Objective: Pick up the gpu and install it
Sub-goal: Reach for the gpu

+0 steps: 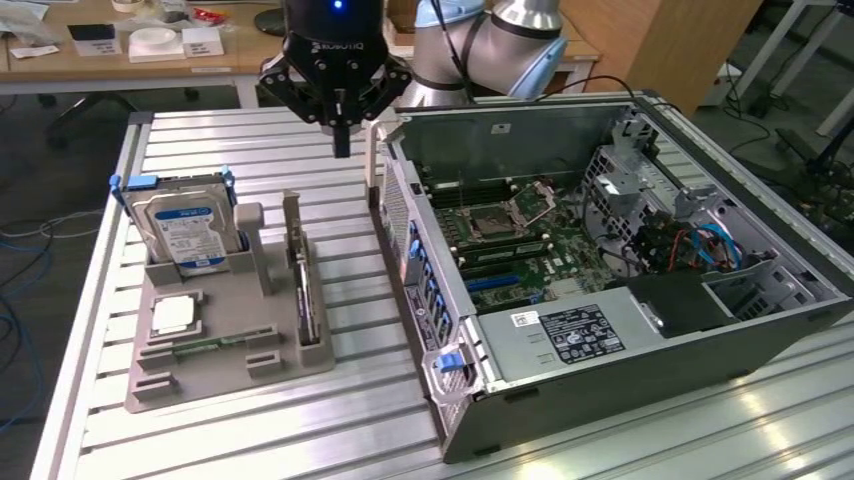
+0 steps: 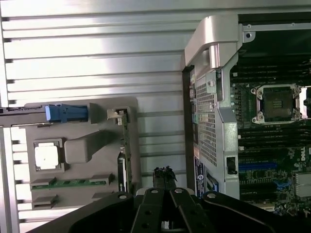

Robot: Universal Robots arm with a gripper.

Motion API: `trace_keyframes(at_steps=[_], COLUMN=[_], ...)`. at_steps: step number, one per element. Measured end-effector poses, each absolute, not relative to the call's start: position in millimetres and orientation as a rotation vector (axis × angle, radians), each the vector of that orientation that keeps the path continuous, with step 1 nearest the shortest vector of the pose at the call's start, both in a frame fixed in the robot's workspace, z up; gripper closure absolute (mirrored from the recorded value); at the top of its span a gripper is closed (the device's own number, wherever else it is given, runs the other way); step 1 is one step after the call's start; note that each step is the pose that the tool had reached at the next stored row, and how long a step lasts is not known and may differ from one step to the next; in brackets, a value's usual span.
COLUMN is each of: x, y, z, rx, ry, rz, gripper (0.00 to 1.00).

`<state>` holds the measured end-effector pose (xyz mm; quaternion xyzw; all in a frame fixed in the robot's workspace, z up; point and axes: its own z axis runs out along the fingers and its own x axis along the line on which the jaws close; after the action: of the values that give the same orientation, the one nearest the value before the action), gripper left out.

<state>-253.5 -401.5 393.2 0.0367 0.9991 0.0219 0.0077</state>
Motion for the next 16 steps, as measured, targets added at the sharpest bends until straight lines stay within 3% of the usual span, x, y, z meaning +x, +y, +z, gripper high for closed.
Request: trace_keyframes(at_steps=[16], x=[-271.1], y=[-403.5], z=[393.1], rx=[0.101], ry=[3.125], rz=[0.069], gripper=[0.90])
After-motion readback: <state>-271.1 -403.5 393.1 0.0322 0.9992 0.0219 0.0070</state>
